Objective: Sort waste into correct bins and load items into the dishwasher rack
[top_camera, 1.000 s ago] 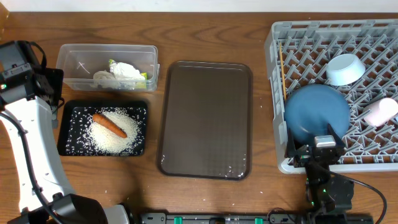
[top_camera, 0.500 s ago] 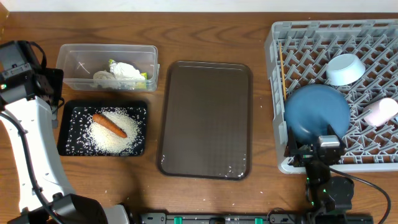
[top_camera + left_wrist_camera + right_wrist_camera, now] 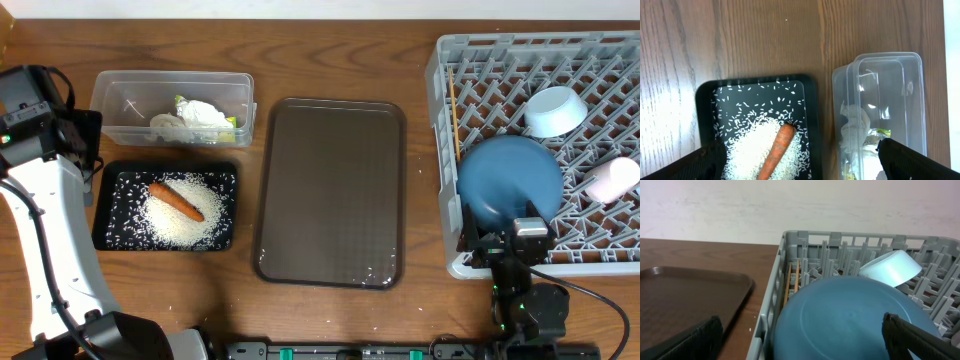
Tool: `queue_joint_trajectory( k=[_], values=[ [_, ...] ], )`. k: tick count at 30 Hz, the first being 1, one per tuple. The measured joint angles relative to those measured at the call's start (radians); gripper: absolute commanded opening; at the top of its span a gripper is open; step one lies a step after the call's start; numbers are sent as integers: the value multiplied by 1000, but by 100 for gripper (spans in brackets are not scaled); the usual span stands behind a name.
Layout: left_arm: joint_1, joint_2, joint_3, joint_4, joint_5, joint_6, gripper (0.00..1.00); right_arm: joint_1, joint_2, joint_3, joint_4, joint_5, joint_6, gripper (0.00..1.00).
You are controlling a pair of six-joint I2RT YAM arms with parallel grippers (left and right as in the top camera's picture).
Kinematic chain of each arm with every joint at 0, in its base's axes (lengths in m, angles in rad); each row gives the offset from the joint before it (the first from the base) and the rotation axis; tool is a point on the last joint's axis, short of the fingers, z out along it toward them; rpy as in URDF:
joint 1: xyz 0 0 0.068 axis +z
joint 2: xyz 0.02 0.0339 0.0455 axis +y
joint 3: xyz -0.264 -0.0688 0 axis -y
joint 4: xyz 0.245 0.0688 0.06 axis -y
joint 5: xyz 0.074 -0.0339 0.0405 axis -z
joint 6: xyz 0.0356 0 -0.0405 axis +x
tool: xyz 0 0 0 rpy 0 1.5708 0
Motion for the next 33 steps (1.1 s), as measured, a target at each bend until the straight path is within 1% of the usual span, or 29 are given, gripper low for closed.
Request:
queue_joint_trajectory(
  k=[25,33],
  values=[
    [0,0,0,0,-1,0,99,0,0,0,0,0,0,99],
    [0,0,0,0,-59,0,99,0,0,0,0,0,0,99]
  ],
)
